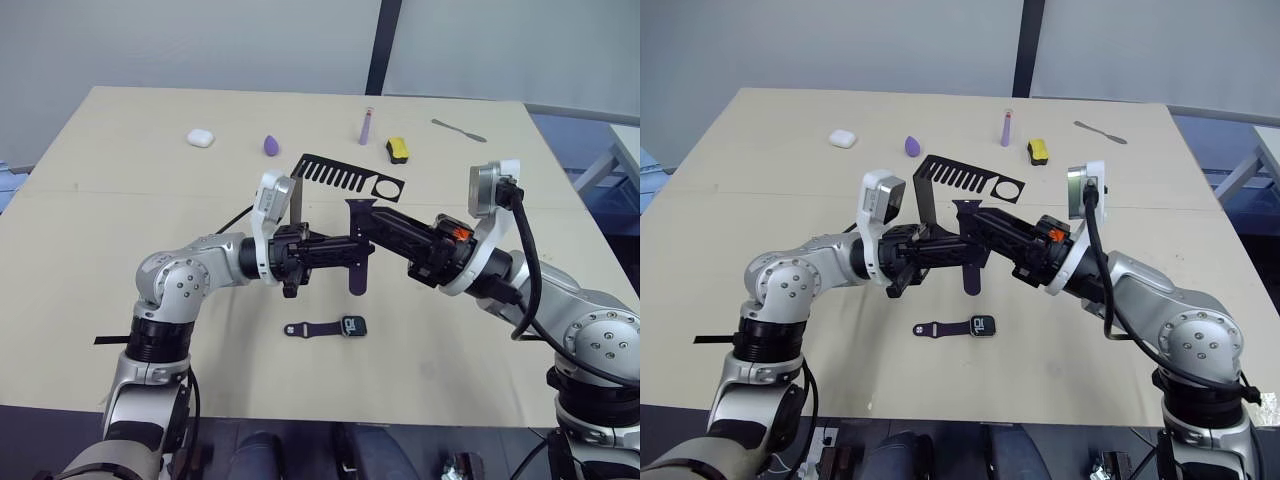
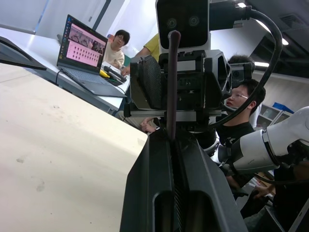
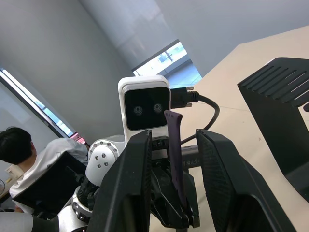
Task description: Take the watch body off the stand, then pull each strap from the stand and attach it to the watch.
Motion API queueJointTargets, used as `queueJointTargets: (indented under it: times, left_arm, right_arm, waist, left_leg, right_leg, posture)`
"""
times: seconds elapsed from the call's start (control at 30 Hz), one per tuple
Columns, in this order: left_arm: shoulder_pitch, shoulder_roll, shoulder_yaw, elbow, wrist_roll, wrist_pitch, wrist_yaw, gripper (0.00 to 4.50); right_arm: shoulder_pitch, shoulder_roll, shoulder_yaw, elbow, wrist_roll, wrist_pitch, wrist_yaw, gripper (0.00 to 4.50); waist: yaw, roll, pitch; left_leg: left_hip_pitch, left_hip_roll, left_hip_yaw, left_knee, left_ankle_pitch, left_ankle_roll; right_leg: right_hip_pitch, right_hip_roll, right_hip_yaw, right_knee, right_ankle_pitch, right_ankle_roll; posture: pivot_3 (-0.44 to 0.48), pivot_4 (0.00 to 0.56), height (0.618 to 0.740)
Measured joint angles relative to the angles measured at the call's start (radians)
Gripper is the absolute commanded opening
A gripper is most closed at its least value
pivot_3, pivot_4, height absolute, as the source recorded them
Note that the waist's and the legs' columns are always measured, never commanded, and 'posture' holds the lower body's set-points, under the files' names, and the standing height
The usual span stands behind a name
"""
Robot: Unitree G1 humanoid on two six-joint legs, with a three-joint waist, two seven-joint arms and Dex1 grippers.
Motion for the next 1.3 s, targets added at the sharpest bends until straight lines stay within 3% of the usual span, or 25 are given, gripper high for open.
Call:
queueJointTargets:
  times: [0.47, 0.5, 1.3]
  left_arm:
    - [0.000, -0.003, 0.000, 0.000, 0.000, -0.001, 0.000, 0.00]
    - [0.000, -0.003, 0.000, 0.000, 0.000, -0.001, 0.000, 0.00]
    - [-0.001, -0.020, 0.004, 0.016, -0.001, -0.001, 0.015, 0.00]
  right_arm:
    - [-0.024, 0.000, 0.000, 0.003, 0.002, -0.002, 0.000, 1.55]
    - [-0.024, 0.000, 0.000, 0.003, 0.002, -0.002, 0.000, 1.02]
    - [-0.024, 0.000, 0.000, 0.004, 0.002, -0.002, 0.000, 1.02]
  waist:
    - [0.000, 0.000, 0.000]
    - [0.000, 0.000, 0.000]
    - [0.000, 0.000, 0.000]
  left_leg:
    - [0.000, 0.000, 0.000, -0.001, 0.000, 0.000]
    - [0.000, 0.000, 0.000, -0.001, 0.000, 0.000]
    - [0.000, 0.000, 0.000, -0.002, 0.000, 0.000]
  right_leg:
    - [0.000, 0.000, 0.000, -0.001, 0.000, 0.000]
    - [0.000, 0.000, 0.000, -0.001, 0.000, 0.000]
    - [0.000, 0.000, 0.000, -0.001, 0.000, 0.000]
  posture:
    - [0.000, 0.150, 0.740]
    - [0.000, 0.150, 0.740]
    - [0.000, 0.150, 0.740]
